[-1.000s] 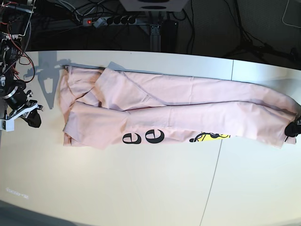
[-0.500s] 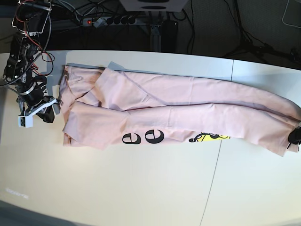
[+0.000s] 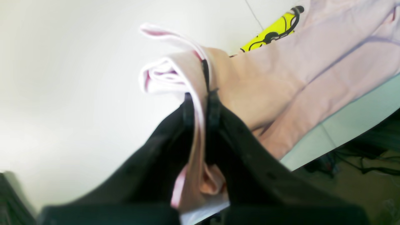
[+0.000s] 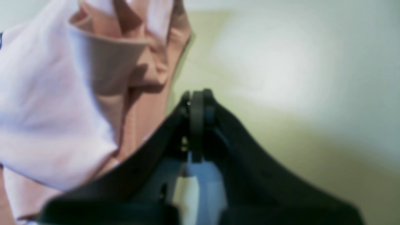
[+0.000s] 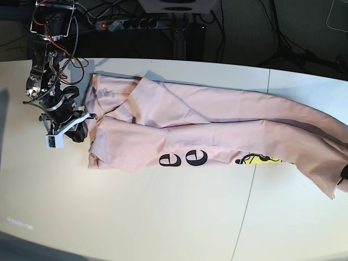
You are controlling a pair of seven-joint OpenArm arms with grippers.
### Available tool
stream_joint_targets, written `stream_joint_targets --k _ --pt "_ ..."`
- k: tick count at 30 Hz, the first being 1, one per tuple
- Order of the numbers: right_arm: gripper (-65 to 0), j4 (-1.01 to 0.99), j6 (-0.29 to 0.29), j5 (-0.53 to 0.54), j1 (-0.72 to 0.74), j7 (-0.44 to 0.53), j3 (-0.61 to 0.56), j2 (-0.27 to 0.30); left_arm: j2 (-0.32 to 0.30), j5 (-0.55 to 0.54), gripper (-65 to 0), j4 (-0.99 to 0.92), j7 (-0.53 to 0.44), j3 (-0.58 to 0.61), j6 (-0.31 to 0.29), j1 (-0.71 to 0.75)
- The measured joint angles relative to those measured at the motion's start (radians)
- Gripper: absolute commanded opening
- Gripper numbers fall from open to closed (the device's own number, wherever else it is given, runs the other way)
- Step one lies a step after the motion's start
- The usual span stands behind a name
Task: Fold the T-shirt properly
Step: 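Fold the strip end held by the left gripper toward the right gripper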
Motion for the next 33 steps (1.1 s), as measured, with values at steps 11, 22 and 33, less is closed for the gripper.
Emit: stream_joint_targets --k 11,22,33 --pt "-65.0 0.004 -0.007 -0.015 0.000 0.013 0.000 -0.042 0.094 0.239 -65.0 0.473 -0.071 0.003 0.047 0.221" --pt "-65.0 0.004 -0.007 -0.014 0.000 0.012 0.000 -0.042 0.359 0.381 -65.0 0.496 -0.133 0.002 0.079 0.243" --pt "-65.0 0.004 -0.007 -0.013 0.001 -0.006 0.000 -0.041 0.572 0.402 -65.0 0.456 -0.130 0.001 0.079 0.243"
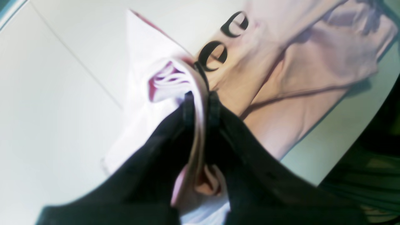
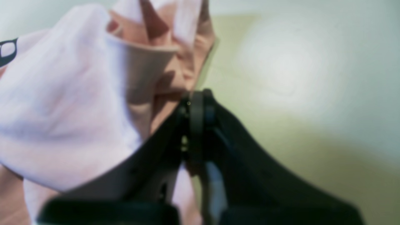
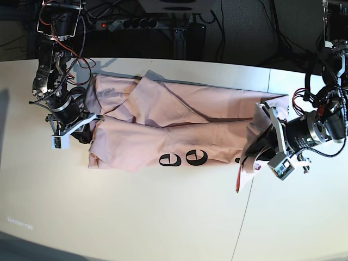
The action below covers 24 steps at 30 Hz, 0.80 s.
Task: Fold the T-shirt properly
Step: 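Fold the strip end held by the left gripper toward the right gripper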
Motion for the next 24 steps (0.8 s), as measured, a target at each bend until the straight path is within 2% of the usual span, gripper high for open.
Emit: stream_joint_targets --k 5,10,13,21,24 --pt "-65.0 0.000 0.000 0.003 0.002 -0.003 0.000 0.003 0.038 0.049 -65.0 -0.017 0.000 0.113 0.000 -0.001" --pt "-65.0 0.000 0.000 0.006 0.002 -0.007 -0.001 0.011 0.093 0.181 -65.0 -0.047 -0.032 0.237 0.001 -0.006" --pt "-65.0 0.000 0.000 0.006 0.002 -0.008 -0.001 0.011 0.137 0.226 -65.0 -0.103 -0.032 0.244 0.001 -0.025" --pt "-65.0 0.001 0.000 0.013 0.002 -0.009 -0.001 0.011 0.217 0.230 -65.0 -0.249 -0.041 0.243 0.006 -0.105" --pt "-65.0 0.001 0.000 0.013 0.002 -0.011 -0.001 0.011 0.223 0.219 -46.7 -0.267 -0.029 0.243 0.006 -0.106"
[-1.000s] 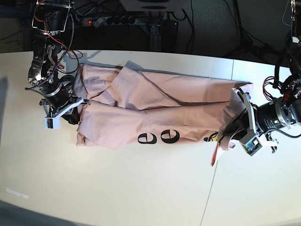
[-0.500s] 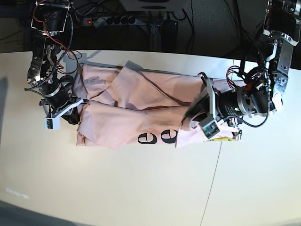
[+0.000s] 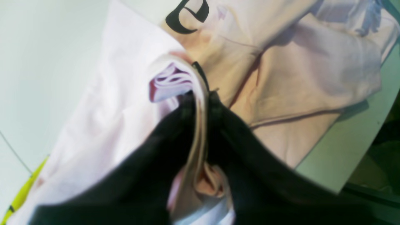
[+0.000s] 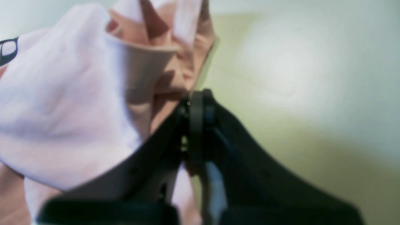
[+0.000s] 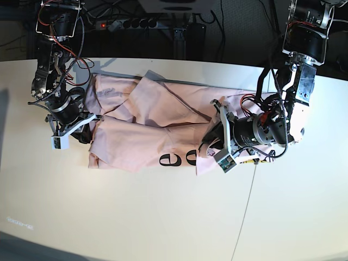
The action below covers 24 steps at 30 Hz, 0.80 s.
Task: Fold the T-shirt properly
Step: 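Fold the strip end held by the left gripper toward the right gripper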
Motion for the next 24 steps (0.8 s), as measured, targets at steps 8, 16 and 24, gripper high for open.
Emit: stream_joint_targets --k 8,16,24 --pt "-65.0 0.000 0.000 0.000 0.000 0.000 0.000 0.000 0.008 -0.026 -37.7 -0.004 0.037 0.055 0.000 0.000" --pt "-65.0 0.000 0.000 0.000 0.000 0.000 0.000 0.000 0.008 -0.127 -37.7 -0.004 0.045 0.050 0.012 -0.048" --pt "-65.0 0.000 0.000 0.001 0.000 0.001 0.000 0.000 0.008 -0.118 -38.4 -0.004 -0.010 -0.031 0.013 -0.091"
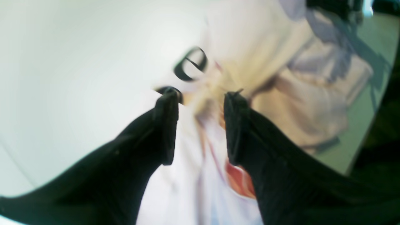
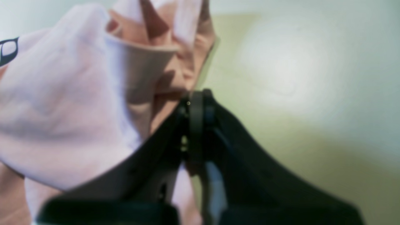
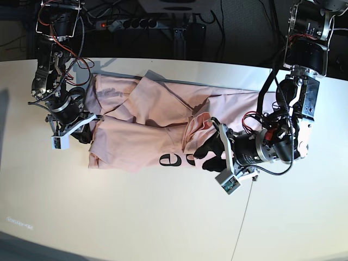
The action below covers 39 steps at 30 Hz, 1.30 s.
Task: Fold the T-shirt properly
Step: 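Fold the strip end held by the left gripper toward the right gripper, then move right gripper to the strip's other end and grasp it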
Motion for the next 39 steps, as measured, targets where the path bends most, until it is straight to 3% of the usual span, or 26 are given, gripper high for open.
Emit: stream_joint_targets --k 3,8,12,16,21,28,39 --pt "-65.0 0.000 0.000 0.000 0.000 0.003 0.000 0.000 0.000 0.064 -39.7 -0.001 -0.028 -0.035 0.000 0.000" --pt "-65.0 0.000 0.000 0.000 0.000 0.005 0.000 0.000 -0.017 0.073 -53.3 -0.003 -0.034 -0.108 0.001 0.040" --pt "-65.0 0.000 0.000 -0.001 0.000 0.006 0.000 0.000 -0.019 0.077 -55.5 -0.005 -0.039 -0.179 0.003 0.114" --pt "-65.0 0.000 0.000 0.000 0.000 0.006 0.000 0.000 -0.016 0.078 -63.5 -0.006 -0.065 -0.241 0.003 0.163" --pt "-65.0 0.000 0.000 0.000 0.000 0.006 0.000 0.000 -0.017 0.087 -63.8 -0.016 -0.109 -0.306 0.003 0.195" --pt "-65.0 0.000 0.000 0.000 0.000 0.006 0.000 0.000 -0.016 0.122 -63.8 -0.201 -0.183 -0.307 0.011 0.182" --pt "-65.0 0.000 0.000 0.000 0.000 0.006 0.000 0.000 -0.014 0.103 -63.7 -0.349 -0.193 -0.308 0.014 0.127"
